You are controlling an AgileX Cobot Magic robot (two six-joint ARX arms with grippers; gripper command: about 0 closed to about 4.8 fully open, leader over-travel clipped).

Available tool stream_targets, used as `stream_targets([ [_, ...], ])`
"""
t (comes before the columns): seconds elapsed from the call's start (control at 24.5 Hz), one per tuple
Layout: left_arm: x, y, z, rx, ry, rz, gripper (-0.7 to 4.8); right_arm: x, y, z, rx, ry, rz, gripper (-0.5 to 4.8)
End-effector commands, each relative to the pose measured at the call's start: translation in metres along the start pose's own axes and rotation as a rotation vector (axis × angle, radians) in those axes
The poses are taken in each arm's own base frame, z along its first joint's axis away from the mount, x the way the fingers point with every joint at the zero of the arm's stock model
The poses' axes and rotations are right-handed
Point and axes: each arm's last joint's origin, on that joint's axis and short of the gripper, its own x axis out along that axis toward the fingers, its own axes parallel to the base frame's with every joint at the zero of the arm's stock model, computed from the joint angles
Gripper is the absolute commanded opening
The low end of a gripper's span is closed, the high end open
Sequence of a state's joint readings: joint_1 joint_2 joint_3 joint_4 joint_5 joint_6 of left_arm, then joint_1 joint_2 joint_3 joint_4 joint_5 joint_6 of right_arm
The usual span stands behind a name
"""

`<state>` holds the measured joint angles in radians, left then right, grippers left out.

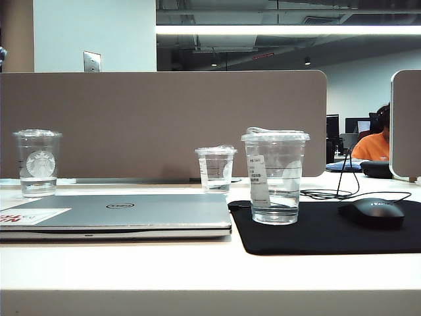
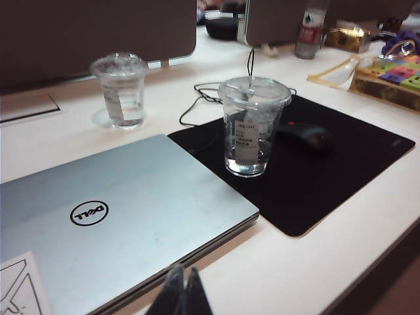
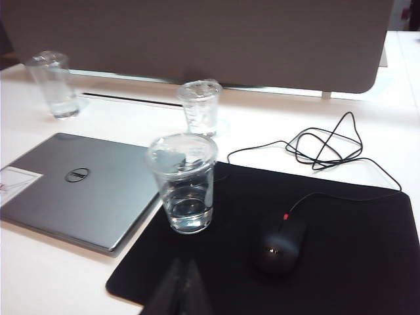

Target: Pick up the coffee cup on the middle and place it on the right side of the laptop.

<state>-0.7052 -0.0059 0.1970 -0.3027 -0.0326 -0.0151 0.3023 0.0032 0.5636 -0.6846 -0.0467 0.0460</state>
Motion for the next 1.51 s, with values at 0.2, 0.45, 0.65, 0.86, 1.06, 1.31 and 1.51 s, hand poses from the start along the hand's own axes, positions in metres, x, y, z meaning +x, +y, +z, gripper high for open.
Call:
stream_targets([
  [0.2, 0.011, 0.0, -0.011, 0.014, -0.09, 0.003, -0.06, 0.034, -0.003, -0.029, 0.002, -0.031, -0.003, -0.05],
  [0.45, 0.02, 0.007, -0.035, 0.011, -0.056, 0.141, -0.06, 0.062, -0.006, -0.062, 0.0, -0.076, -0.008, -0.05],
  [0.65, 0.02, 0.015, -0.042, 0.082, -0.005, 0.187, -0.06, 0.075, -0.008, -0.084, 0.001, -0.092, -0.033, -0.04],
  [0.86, 0.017, 0.032, -0.042, 0.087, -0.002, 0.26, -0.06, 0.083, -0.014, -0.102, 0.004, -0.106, -0.177, -0.04],
  [1.06, 0.011, 0.045, -0.042, 0.063, 0.0, 0.403, -0.06, 0.082, -0.015, -0.102, -0.067, -0.103, -0.236, -0.05],
  [1.31, 0.009, 0.05, -0.039, 0.073, -0.026, 0.445, -0.06, 0.083, -0.015, -0.102, -0.194, -0.086, -0.236, -0.05],
  [1.51, 0.008, 0.051, -0.038, 0.102, -0.033, 0.481, -0.06, 0.082, -0.018, -0.102, -0.22, -0.081, -0.257, -0.05],
])
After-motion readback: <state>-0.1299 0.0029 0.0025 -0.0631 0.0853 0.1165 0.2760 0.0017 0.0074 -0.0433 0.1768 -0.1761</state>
